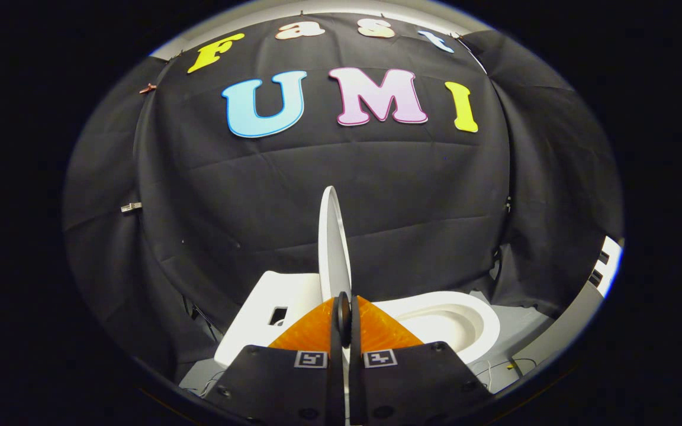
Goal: Open the toilet lid.
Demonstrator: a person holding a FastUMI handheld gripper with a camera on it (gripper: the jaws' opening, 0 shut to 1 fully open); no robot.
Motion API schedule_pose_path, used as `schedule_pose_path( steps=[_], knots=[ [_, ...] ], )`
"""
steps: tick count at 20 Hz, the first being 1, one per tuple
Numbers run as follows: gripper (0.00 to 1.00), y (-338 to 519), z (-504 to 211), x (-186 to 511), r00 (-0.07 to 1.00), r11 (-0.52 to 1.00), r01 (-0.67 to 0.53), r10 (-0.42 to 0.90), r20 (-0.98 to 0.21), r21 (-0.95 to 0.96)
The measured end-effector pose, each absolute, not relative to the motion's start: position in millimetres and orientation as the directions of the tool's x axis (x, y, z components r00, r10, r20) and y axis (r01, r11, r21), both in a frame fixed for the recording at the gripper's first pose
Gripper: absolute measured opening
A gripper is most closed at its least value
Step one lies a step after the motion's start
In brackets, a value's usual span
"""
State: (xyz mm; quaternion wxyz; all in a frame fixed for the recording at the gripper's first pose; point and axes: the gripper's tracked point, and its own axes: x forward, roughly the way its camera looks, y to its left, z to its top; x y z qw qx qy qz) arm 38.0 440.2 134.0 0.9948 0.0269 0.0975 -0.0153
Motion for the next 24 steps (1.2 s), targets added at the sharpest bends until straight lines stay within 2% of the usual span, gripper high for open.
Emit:
schedule_pose_path(
  steps=[20, 24],
  knots=[
    [0.11, 491, 120, 35, 0.983, 0.999, -0.012, 0.005, -0.182, -0.041],
    [0.21, 502, 106, 31, 0.974, 0.998, -0.056, 0.048, -0.223, -0.033]
  ],
)
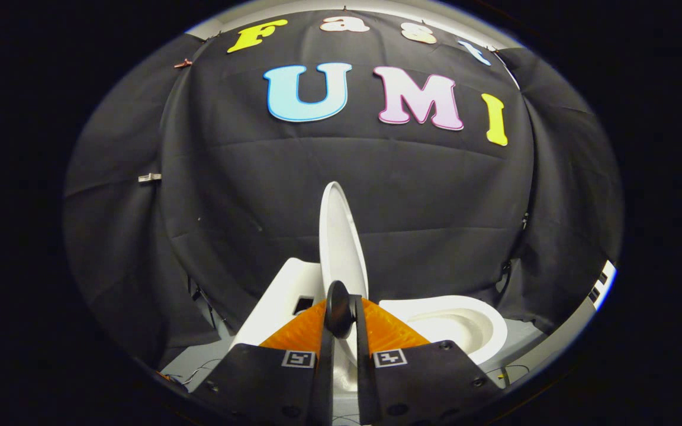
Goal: Open the toilet lid.
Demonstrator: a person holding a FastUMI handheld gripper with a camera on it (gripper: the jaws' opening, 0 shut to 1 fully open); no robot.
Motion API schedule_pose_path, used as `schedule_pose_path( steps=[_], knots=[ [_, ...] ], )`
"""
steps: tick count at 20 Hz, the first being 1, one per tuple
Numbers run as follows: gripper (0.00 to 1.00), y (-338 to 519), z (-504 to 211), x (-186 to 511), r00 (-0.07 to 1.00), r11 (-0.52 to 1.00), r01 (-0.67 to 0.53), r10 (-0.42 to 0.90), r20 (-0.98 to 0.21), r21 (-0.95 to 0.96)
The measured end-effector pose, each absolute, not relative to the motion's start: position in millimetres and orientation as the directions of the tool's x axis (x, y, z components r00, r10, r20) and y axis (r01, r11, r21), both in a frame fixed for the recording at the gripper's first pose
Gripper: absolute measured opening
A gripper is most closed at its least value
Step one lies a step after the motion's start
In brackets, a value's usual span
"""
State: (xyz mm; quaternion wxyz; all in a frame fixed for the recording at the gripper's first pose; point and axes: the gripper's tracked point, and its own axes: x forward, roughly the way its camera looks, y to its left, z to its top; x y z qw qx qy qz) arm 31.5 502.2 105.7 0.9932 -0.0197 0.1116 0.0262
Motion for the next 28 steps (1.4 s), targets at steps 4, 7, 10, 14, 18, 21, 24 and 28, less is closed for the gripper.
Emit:
schedule_pose_path(
  steps=[4, 7, 10, 14, 18, 21, 24, 28],
  knots=[
    [0.27, 507, 122, 32, 0.983, 0.994, -0.086, 0.074, -0.170, -0.065],
    [0.82, 515, 116, 28, 0.969, 0.991, -0.127, 0.118, -0.215, -0.029],
    [1.00, 515, 124, 28, 0.973, 0.988, -0.143, 0.131, -0.192, -0.050],
    [0.99, 506, 133, 25, 0.964, 0.982, -0.190, 0.187, -0.189, 0.002],
    [1.00, 482, 144, 17, 0.953, 0.970, -0.234, 0.241, -0.184, 0.060],
    [1.00, 465, 158, 4, 0.940, 0.950, -0.278, 0.299, -0.163, 0.141],
    [0.98, 446, 167, 10, 0.938, 0.941, -0.282, 0.312, -0.152, 0.189],
    [0.99, 422, 189, 3, 0.935, 0.932, -0.312, 0.335, -0.112, 0.182]
  ],
)
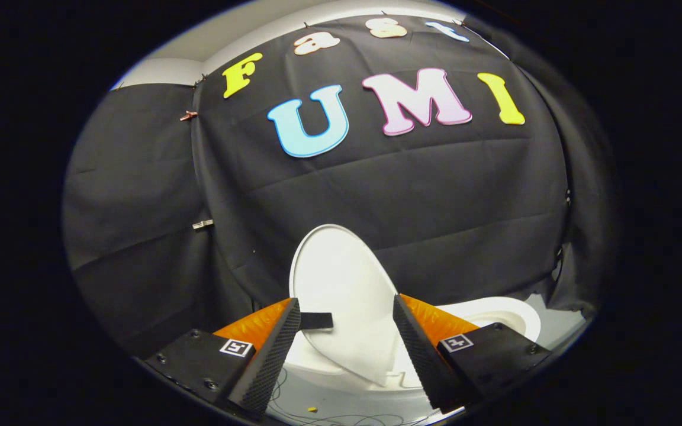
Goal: Open the toilet lid.
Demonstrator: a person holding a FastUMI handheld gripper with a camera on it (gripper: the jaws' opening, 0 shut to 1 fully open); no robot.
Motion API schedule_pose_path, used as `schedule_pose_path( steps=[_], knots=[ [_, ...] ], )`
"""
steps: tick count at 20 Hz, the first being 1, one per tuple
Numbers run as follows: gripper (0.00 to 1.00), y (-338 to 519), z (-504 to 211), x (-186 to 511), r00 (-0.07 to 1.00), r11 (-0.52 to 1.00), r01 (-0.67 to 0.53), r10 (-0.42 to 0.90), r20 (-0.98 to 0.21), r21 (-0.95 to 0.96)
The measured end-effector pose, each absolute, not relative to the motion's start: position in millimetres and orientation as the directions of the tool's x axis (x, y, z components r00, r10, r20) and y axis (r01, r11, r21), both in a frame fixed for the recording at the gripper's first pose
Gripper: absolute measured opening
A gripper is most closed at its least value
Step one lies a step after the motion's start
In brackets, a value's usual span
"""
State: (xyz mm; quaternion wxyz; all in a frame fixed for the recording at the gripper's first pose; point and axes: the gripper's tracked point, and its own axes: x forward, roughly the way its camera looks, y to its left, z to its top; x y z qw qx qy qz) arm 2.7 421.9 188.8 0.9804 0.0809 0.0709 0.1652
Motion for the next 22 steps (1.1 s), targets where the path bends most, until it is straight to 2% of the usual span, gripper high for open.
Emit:
schedule_pose_path(
  steps=[7, 15, 22],
  knots=[
    [0.98, 322, 224, -2, 0.963, 0.956, -0.265, 0.270, -0.025, 0.123],
    [0.98, 204, 228, -4, 0.985, 0.982, -0.174, 0.174, 0.009, 0.071],
    [0.98, 144, 229, -10, 0.991, 0.994, -0.111, 0.110, 0.074, 0.021]
  ],
)
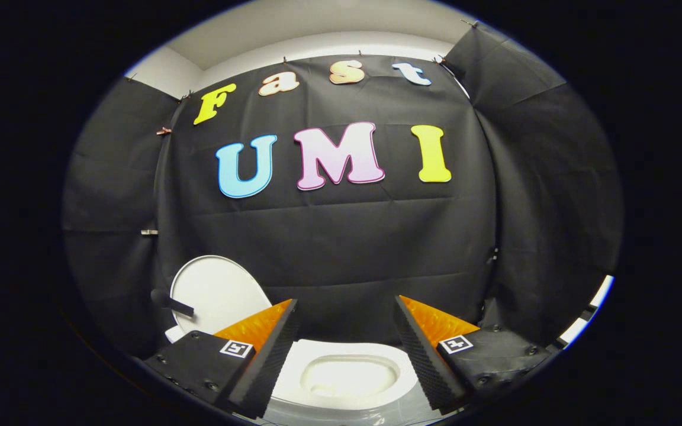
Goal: Open the toilet lid.
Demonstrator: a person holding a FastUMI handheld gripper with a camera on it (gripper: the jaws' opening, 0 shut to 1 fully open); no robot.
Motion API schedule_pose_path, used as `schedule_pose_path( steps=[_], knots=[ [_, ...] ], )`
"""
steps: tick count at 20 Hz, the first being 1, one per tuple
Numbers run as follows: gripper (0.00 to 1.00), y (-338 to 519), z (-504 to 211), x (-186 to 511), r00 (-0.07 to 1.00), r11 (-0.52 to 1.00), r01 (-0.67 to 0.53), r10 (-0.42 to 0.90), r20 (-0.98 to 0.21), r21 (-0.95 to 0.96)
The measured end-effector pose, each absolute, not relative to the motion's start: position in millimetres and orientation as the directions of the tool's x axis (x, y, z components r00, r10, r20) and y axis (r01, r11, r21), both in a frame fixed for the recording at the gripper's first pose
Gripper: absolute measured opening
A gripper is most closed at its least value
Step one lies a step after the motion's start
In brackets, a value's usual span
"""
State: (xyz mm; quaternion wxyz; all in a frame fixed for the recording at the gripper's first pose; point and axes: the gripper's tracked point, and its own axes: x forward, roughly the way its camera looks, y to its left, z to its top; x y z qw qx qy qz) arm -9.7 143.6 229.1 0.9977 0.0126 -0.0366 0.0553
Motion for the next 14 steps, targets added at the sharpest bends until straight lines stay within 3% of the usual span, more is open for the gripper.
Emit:
schedule_pose_path(
  steps=[14],
  knots=[
    [0.98, 134, 210, -6, 0.995, 0.996, -0.090, 0.090, 0.052, -0.005]
  ],
)
